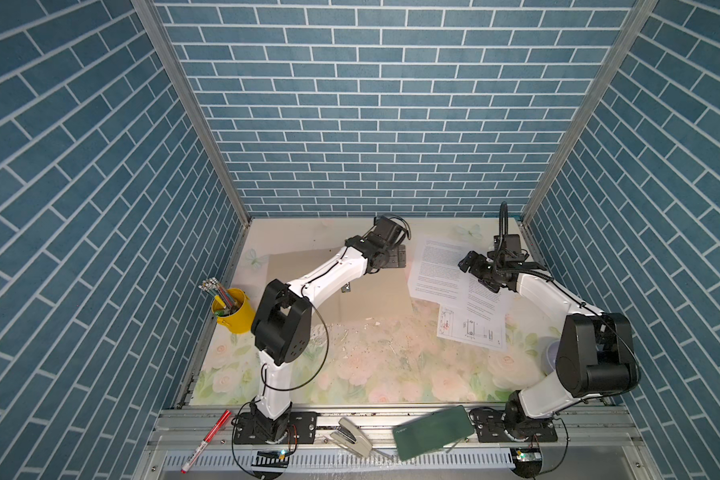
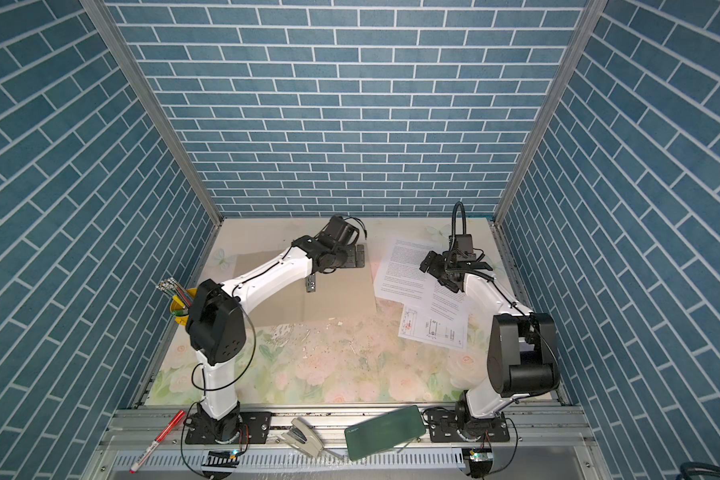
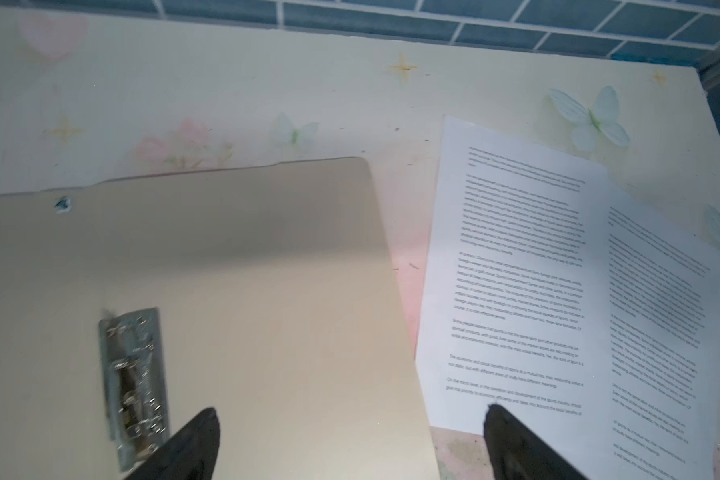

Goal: Put the files into the folder

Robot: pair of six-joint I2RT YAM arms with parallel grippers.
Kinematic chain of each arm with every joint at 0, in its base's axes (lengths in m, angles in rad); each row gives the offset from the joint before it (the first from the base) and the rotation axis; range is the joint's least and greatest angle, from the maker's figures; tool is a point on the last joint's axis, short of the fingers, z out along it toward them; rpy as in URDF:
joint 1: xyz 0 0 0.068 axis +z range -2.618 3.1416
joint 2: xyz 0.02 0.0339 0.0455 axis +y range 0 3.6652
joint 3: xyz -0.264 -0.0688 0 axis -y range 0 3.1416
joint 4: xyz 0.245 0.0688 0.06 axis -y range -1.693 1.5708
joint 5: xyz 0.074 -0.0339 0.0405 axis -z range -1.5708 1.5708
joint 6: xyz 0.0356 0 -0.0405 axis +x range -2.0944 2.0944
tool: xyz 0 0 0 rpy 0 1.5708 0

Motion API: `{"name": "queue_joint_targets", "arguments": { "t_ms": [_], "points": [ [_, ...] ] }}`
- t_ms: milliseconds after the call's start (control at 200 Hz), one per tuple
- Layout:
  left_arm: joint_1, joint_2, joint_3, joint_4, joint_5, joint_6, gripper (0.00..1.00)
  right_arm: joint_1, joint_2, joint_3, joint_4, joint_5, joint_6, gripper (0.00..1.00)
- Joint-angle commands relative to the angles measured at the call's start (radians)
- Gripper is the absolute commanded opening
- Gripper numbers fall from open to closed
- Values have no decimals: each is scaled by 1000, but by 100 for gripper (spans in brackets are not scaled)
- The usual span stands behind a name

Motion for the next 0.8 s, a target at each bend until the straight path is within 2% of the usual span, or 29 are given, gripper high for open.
{"name": "queue_joint_targets", "arguments": {
  "t_ms": [0, 75, 170, 315, 450, 615, 795],
  "points": [
    [-21, 99, 120, -118, 2, 60, 100, -35, 2, 0, -29, -87, -73, 90],
    [-32, 167, 212, -156, 80, 83, 100, -56, 0, -24, -2, -121, -87, 90],
    [-59, 223, 289, -187, 40, 83, 100, -92, 12, -59, 36, -150, -73, 89],
    [-71, 256, 302, -135, 77, 95, 100, -139, 46, -106, 146, -249, -48, 81],
    [-73, 288, 308, -119, 118, 87, 100, -146, 106, -83, 168, -303, -61, 77],
    [-73, 347, 361, -134, 181, 77, 100, -146, 131, -89, 182, -305, -65, 77],
    [-76, 405, 436, -145, 198, 69, 100, -146, 167, -84, 209, -317, -47, 75]
  ]
}}
